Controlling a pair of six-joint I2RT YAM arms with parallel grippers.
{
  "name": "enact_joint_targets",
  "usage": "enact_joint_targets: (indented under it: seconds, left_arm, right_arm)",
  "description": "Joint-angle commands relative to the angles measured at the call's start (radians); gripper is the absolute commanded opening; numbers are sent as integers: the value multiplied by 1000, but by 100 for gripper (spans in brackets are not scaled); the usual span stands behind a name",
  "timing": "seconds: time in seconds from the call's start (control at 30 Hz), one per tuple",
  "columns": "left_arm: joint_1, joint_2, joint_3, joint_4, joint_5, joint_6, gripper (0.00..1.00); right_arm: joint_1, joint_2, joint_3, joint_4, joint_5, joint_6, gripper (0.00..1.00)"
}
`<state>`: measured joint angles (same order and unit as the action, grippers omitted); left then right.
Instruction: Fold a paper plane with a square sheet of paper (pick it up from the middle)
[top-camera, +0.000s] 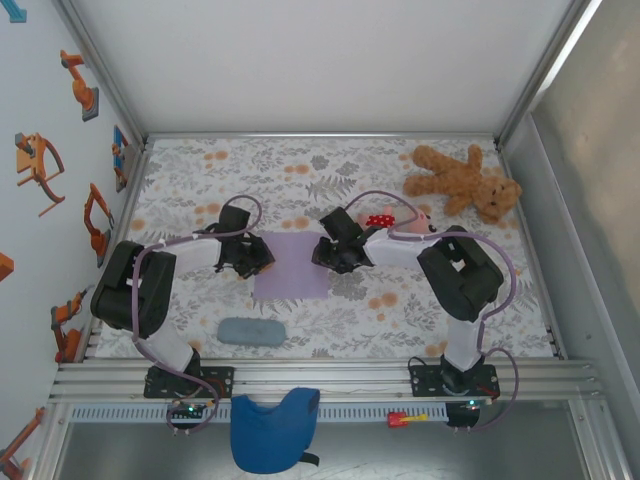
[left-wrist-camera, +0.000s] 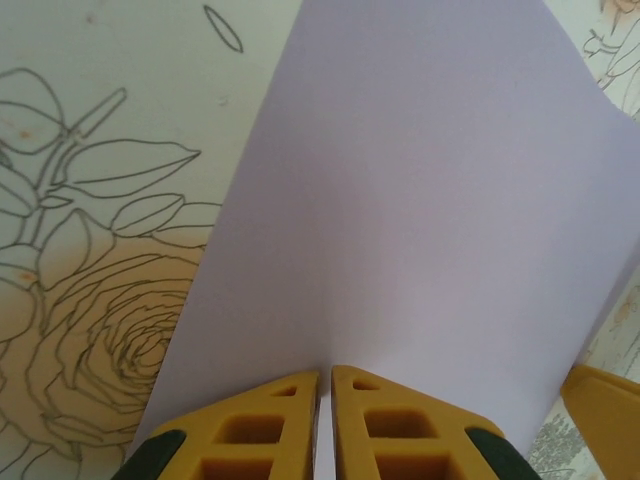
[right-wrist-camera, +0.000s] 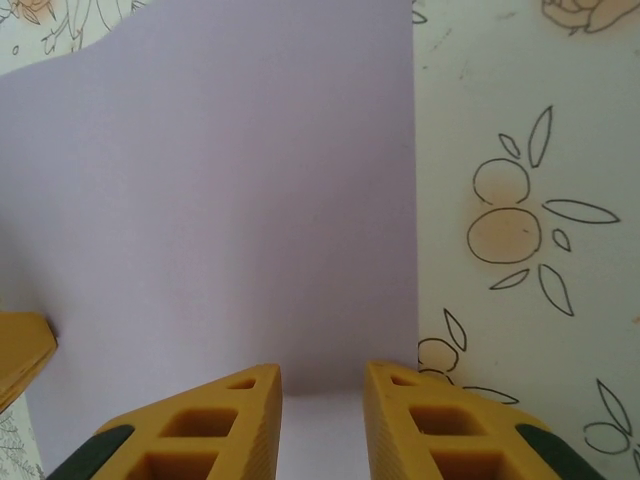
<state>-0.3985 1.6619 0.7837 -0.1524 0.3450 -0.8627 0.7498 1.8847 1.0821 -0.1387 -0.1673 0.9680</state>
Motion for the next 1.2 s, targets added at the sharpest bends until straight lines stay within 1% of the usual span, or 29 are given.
enact_joint_targets:
  seconds: [0.0, 0.37, 0.6, 0.8, 0.87, 0.97, 1.17]
  left_arm:
    - [-2, 29, -46, 8, -2, -29, 13]
    - [-1, 18, -84, 99, 48, -76, 11]
    - [-5, 34, -130, 269, 148, -171, 11]
    - [-5, 18, -142, 315, 141, -181, 11]
    - [-4, 13, -152, 346, 151, -182, 14]
    - [-5, 8, -167, 392, 164, -181, 23]
    - [-3, -6, -198, 470, 183, -174, 35]
  right_arm:
    - [3, 29, 18, -4, 8, -13, 27]
    - [3, 48, 40, -6, 2, -18, 27]
    - [2, 102, 85, 14, -33, -20, 25]
    - [-2, 111, 102, 19, -36, -19, 24]
    - [-6, 111, 98, 21, -41, -17, 25]
    - [-9, 111, 92, 25, -43, -15, 24]
    - [-10, 116, 91, 31, -51, -11, 24]
